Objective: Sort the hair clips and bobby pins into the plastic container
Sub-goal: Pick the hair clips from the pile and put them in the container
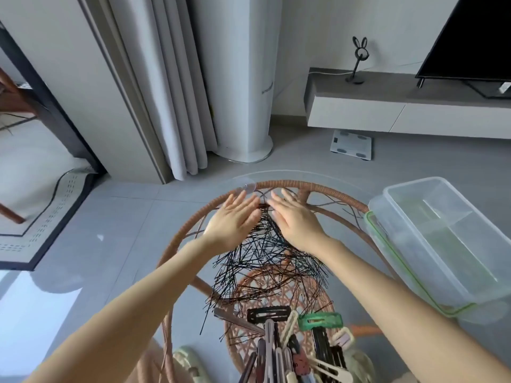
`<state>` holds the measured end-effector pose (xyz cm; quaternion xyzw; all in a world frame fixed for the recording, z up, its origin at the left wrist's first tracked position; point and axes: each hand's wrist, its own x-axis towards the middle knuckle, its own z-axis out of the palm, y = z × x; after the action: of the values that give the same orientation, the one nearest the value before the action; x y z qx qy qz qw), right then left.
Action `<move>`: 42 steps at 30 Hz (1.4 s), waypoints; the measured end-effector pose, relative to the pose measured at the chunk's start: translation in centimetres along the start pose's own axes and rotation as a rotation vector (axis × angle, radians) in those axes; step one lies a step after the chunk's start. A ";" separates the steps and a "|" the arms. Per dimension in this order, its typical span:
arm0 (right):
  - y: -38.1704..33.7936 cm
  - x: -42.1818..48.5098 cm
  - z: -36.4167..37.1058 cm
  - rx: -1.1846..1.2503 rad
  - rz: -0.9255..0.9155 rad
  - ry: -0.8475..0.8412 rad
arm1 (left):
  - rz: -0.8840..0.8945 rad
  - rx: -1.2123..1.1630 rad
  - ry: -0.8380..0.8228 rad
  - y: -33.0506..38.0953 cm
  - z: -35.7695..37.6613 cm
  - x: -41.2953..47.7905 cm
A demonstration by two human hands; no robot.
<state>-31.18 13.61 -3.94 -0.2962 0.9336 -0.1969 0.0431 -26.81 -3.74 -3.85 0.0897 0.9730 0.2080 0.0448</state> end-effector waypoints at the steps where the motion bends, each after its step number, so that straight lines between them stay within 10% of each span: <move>1: -0.2 -0.9 -0.1 0.030 -0.019 -0.018 | 0.039 -0.030 -0.002 0.4 0.2 -0.7; 7: -0.8 -4.7 -2.3 0.340 -0.033 -0.092 | -0.095 -0.553 0.062 1.3 -1.3 -3.9; 11: 1.6 -6.5 -4.6 0.347 0.166 0.192 | -0.236 -0.289 0.337 1.2 -2.3 -6.0; 17: -1.0 -8.6 -1.4 0.305 0.216 0.139 | -0.390 -0.150 0.222 5.1 2.2 -7.7; 30: -5.7 -9.1 -1.7 0.860 0.318 0.292 | -0.437 -0.845 0.481 9.6 0.3 -6.8; 36: -5.5 -17.6 -6.5 0.404 0.243 0.057 | -0.294 -0.363 0.331 9.3 -2.1 -12.5; 42: -7.5 -27.7 -6.3 -0.015 0.266 -0.203 | -0.211 0.111 -0.179 13.8 -0.6 -20.9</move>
<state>-5.67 25.98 3.80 -0.1888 0.9568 -0.1517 0.1608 -4.21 4.41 3.41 0.0075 0.9791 0.1394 0.1480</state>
